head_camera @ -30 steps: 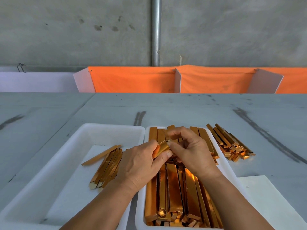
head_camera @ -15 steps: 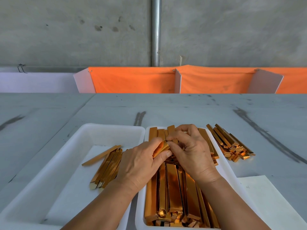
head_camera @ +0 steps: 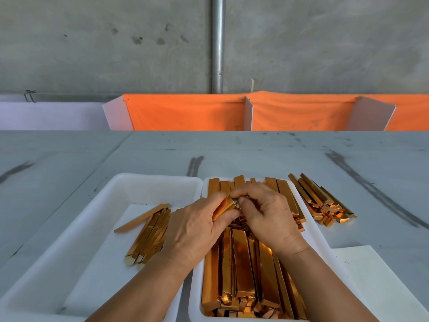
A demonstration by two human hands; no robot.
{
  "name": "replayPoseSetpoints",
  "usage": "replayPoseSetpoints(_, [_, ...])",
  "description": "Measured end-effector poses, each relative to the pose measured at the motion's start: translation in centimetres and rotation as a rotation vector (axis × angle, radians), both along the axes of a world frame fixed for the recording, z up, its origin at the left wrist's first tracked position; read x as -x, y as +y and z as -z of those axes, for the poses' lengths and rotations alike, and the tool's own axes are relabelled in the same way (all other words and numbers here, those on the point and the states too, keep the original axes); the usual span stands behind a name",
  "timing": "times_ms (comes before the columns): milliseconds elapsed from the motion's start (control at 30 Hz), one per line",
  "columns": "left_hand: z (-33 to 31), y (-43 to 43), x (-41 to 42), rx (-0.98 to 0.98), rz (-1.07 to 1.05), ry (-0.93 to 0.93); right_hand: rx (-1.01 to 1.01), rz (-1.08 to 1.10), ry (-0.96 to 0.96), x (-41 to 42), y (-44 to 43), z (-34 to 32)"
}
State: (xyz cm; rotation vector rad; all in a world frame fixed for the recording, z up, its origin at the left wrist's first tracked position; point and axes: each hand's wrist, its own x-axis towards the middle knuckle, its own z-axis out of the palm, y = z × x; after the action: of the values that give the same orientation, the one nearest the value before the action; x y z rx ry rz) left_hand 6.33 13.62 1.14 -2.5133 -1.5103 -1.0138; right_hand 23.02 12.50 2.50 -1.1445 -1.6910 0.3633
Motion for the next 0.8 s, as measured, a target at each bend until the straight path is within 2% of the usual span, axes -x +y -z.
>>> replayPoseSetpoints(100, [-0.01, -0.02, -0.09, -0.019, 0.005, -0.005, 0.201, -0.071, 0.201, 0.04, -0.11, -0.43])
replayPoseSetpoints(233, [-0.11, -0.12, -0.15, -0.040, 0.009, -0.033, 0.309, -0.097, 0.362, -0.10, -0.26, -0.99])
replayPoseSetpoints(367, [-0.05, -0.07, -0.08, -0.032, 0.038, -0.055, 0.372, -0.083, 0.347, -0.05, -0.19, -0.90])
replayPoseSetpoints(600, [0.06, -0.03, -0.09, -0.034, 0.062, -0.074, 0.357, 0.003, 0.270, 0.10, -0.02, -0.69])
replayPoseSetpoints(800, [0.14, 0.04, -0.09, -0.043, 0.045, -0.082, 0.360, -0.136, 0.353, -0.30, -0.42, -1.11])
